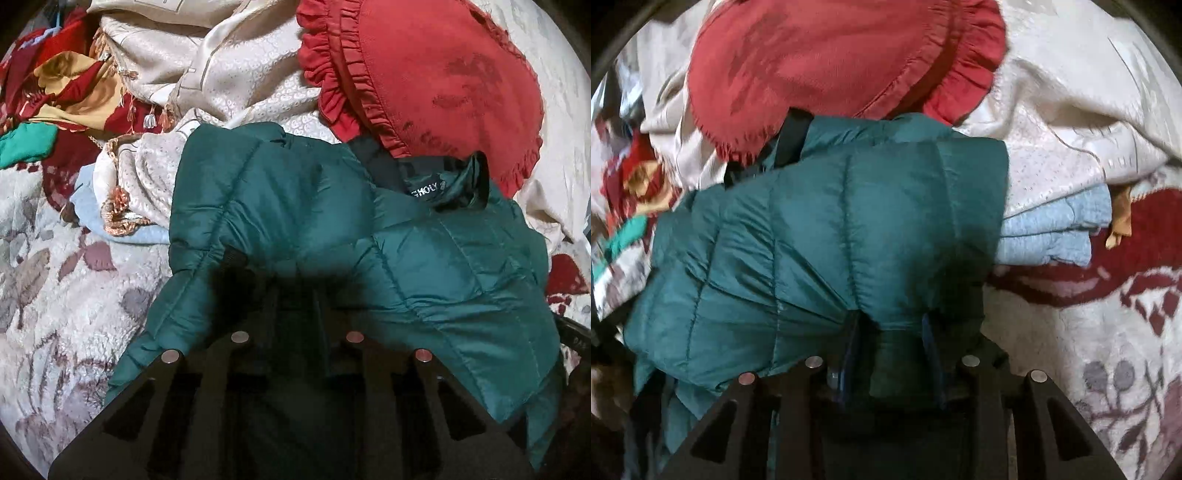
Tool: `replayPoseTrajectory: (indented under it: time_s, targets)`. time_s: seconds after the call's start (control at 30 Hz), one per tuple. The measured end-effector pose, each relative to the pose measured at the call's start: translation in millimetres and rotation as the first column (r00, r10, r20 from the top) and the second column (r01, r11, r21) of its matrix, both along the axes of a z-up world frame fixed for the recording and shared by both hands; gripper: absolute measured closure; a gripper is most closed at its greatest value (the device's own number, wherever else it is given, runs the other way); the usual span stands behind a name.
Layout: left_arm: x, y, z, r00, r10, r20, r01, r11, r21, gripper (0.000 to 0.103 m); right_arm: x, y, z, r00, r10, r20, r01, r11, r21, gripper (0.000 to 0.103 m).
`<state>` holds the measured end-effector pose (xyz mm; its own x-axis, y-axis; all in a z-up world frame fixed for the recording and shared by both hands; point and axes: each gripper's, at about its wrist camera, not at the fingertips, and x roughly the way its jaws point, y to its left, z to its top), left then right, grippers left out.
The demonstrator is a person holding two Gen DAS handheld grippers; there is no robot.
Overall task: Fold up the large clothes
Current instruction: 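Press the folded jacket flat with both tools near the collar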
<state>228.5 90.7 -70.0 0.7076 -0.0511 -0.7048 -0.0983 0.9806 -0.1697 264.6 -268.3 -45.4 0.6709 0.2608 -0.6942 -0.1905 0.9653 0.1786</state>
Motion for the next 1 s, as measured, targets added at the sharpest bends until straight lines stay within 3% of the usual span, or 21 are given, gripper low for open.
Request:
replayPoseTrajectory:
  time_s: [0.13, 0.3, 0.37, 0.43, 0.5, 0.57, 0.63, 0.73, 0.8, 0.9, 1.0]
  targets:
    - [-1, 6, -2, 1.0, -0.001, 0.01, 0.001, 0.999, -0.037, 0.084, 0, 1, 10, 1.0, 0.009, -0.018, -0.01, 1.0, -0.026, 0.07]
    - [1, 8, -3, 1.0, -0.005, 0.019, 0.007, 0.997, -0.077, 0.085, 9, -7, 64, 0.988, -0.054, 0.146, 0.053, 0.999, 0.009, 0.07]
    - [2, 12, -4, 1.0, -0.008, 0.019, 0.01, 0.994, -0.106, 0.085, 32, -7, 76, 0.985, -0.083, 0.153, 0.081, 0.997, 0.017, 0.07]
    - [2, 14, -5, 1.0, -0.009, 0.021, 0.011, 0.992, -0.125, 0.085, 56, -5, 69, 0.989, -0.091, 0.114, 0.093, 0.996, -0.005, 0.07]
    - [2, 13, -5, 1.0, -0.013, 0.023, 0.016, 0.992, -0.126, 0.085, 81, -3, 41, 0.994, -0.111, 0.023, 0.112, 0.992, -0.056, 0.07]
    - [3, 13, -6, 1.0, -0.012, 0.023, 0.015, 0.992, -0.123, 0.084, 87, -8, 18, 0.993, -0.117, -0.012, 0.116, 0.991, -0.074, 0.07]
    - [4, 14, -6, 1.0, -0.011, 0.024, 0.014, 0.991, -0.13, 0.085, 84, -8, 19, 0.993, -0.121, 0.011, 0.121, 0.99, -0.067, 0.07]
    - [5, 14, -6, 1.0, -0.011, 0.024, 0.014, 0.992, -0.126, 0.085, 74, -3, 36, 0.991, -0.134, 0.03, 0.137, 0.981, -0.136, 0.07]
    - [4, 14, -7, 1.0, -0.01, 0.025, 0.013, 0.992, -0.124, 0.085, 57, 4, 60, 0.981, -0.16, 0.106, 0.175, 0.974, -0.147, 0.07]
    - [4, 13, -7, 1.0, -0.01, 0.026, 0.013, 0.993, -0.12, 0.085, 32, 26, 85, 0.98, -0.099, 0.172, 0.106, 0.994, -0.034, 0.07]
    - [4, 13, -7, 1.0, -0.01, 0.025, 0.013, 0.993, -0.117, 0.085, 21, 75, 70, 0.993, 0.059, 0.104, -0.056, 0.998, -0.026, 0.069]
